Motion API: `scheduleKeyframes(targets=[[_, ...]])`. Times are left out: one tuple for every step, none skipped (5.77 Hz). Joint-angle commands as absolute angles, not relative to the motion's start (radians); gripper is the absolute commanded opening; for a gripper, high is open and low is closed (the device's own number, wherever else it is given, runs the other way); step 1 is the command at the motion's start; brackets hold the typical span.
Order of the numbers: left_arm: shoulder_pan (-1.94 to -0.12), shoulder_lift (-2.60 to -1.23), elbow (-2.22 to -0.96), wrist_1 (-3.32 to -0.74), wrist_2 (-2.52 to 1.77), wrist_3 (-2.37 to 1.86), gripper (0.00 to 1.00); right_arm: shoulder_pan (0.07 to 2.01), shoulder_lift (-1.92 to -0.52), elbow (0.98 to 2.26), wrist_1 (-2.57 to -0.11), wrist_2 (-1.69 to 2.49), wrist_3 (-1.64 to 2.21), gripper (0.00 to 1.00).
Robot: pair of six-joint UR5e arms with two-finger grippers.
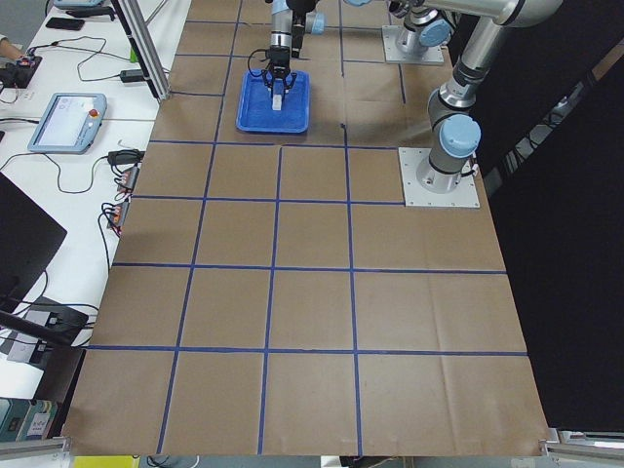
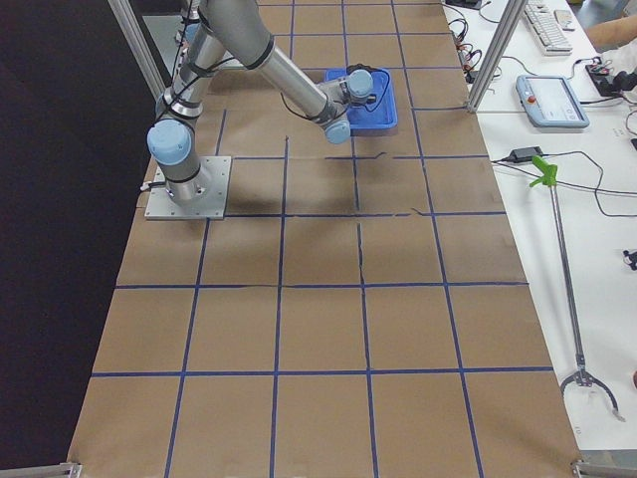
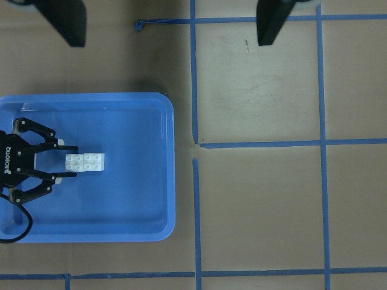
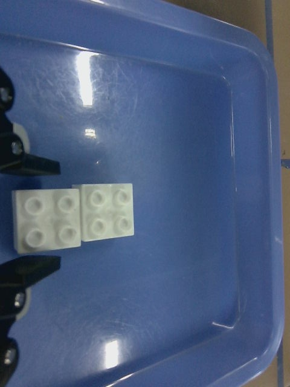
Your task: Assemble white blocks and place on blue tray
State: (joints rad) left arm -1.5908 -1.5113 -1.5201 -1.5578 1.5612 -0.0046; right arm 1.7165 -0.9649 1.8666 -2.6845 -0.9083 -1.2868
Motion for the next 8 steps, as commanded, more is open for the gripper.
scheduleKeyframes(targets=[[-1.591, -1.511, -1.522, -1.557, 1.560, -0.005, 0.99, 1.717, -0.966, 1.859, -2.684, -0.910, -1.269, 0.99], [-1.591, -1.508, -1.522, -1.559, 1.562, -0.006, 0.99, 1.715, -0.976, 1.847, -2.683, -0.916, -1.234, 1.00], [-1.591, -1.508, -1.522, -1.559, 1.562, -0.006, 0.99, 1.707, -0.986, 1.820, -2.668, -0.961, -1.141, 1.00], [-1.591, -1.508, -1.523, -1.559, 1.562, -0.006, 0.99, 1.701, -1.030, 1.821, -2.624, -1.021, -1.008, 1.00], [-1.591, -1.508, -1.523, -1.559, 1.562, -0.006, 0.99, 1.698, -1.102, 1.819, -2.477, -1.117, -0.961, 1.00], [-1.591, -1.505, -1.523, -1.562, 1.565, -0.006, 0.99, 1.684, -1.162, 1.816, -2.357, -1.203, -0.912, 1.00], [-1.591, -1.503, -1.525, -1.565, 1.566, -0.006, 0.99, 1.652, -1.213, 1.818, -2.311, -1.312, -0.790, 1.00], [-1.591, -1.502, -1.526, -1.565, 1.566, -0.008, 0.99, 1.611, -1.265, 1.816, -2.201, -1.365, -0.731, 1.00]])
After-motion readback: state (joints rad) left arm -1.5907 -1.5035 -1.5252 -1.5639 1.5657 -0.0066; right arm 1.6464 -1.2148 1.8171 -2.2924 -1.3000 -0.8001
